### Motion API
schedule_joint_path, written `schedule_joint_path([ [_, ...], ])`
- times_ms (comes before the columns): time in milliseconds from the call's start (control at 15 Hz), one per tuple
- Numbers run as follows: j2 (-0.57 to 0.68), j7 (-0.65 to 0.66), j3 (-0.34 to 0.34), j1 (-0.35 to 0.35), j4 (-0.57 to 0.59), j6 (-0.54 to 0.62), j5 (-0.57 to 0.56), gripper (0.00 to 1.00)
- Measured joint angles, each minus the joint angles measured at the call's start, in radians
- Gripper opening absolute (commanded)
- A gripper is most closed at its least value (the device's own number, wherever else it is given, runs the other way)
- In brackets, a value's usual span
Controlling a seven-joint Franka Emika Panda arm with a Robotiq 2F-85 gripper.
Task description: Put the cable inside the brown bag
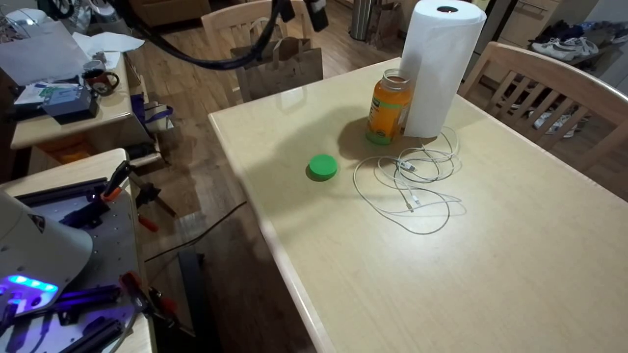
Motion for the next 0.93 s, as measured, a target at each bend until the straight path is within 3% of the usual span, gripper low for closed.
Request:
schedule_joint_path([
  [267,0.008,-0.045,-0.016,0.005,0.003,-0.002,0.023,1.0],
  [667,0.143,-0.434,-0.153,0.01,0.051,-0.002,0.298,1.0],
  [933,0.259,-0.7,-0.17,0.006,0.109,-0.029,0.415,1.0],
])
